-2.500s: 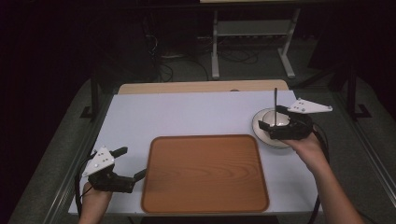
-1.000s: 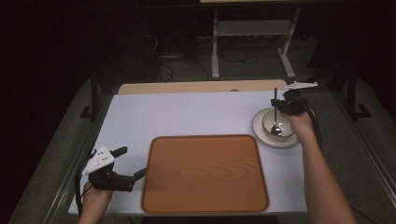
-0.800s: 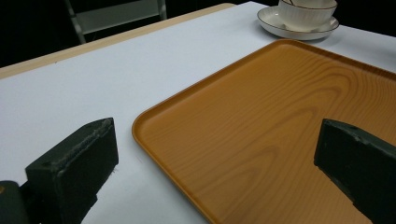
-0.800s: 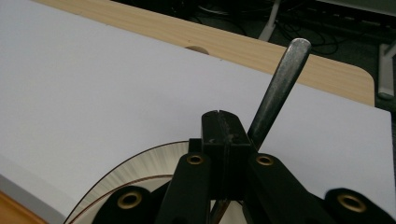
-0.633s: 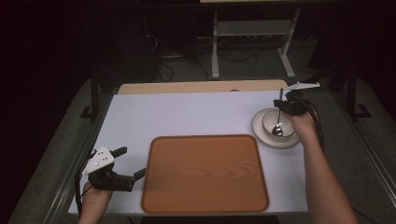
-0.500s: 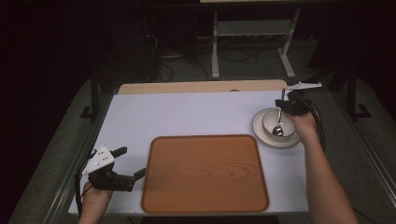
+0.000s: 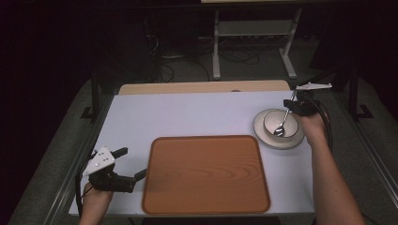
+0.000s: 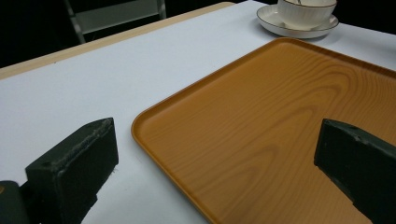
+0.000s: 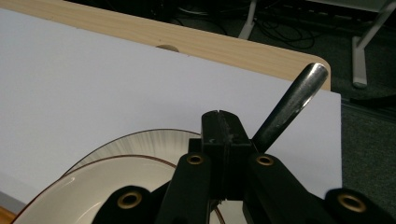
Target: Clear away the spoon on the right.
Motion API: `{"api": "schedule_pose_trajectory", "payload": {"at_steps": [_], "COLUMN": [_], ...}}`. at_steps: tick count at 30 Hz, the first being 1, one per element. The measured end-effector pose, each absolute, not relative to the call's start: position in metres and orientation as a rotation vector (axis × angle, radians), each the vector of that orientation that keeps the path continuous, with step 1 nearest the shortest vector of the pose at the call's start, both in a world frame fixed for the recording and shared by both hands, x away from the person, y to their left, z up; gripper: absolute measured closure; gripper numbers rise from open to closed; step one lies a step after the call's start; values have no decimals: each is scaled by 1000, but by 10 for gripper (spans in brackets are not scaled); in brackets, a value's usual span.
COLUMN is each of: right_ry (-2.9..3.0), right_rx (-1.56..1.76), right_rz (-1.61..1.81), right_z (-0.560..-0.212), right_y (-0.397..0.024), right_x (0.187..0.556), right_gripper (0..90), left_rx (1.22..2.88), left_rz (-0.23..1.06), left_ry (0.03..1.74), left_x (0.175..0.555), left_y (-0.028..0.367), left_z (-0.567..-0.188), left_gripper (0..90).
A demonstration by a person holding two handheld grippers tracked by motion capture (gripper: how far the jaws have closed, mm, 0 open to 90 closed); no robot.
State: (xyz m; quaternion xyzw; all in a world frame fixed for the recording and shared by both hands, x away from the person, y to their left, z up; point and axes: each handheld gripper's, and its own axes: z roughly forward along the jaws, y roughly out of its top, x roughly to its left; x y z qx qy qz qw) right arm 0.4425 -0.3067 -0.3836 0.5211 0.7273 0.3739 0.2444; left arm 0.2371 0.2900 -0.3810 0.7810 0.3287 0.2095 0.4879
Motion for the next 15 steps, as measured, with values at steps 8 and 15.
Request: {"api": "schedule_pose_trajectory", "payload": {"at_steps": [8,15], "right_ry": [1966,1946], "right_rx": [1436,1455], "right_rz": [1008,1009], "right_z": [-383,-383], "right_y": [-318,-328], "right_x": [437,428], "right_gripper": [900,900], "left_rx": [1896,1896], "left_rz": [510,510], "left_ry": [802,802], "left_x": [237,237], "left_y": [290,290], "left_z": [-381,-381], "left_gripper": [0,0]}}
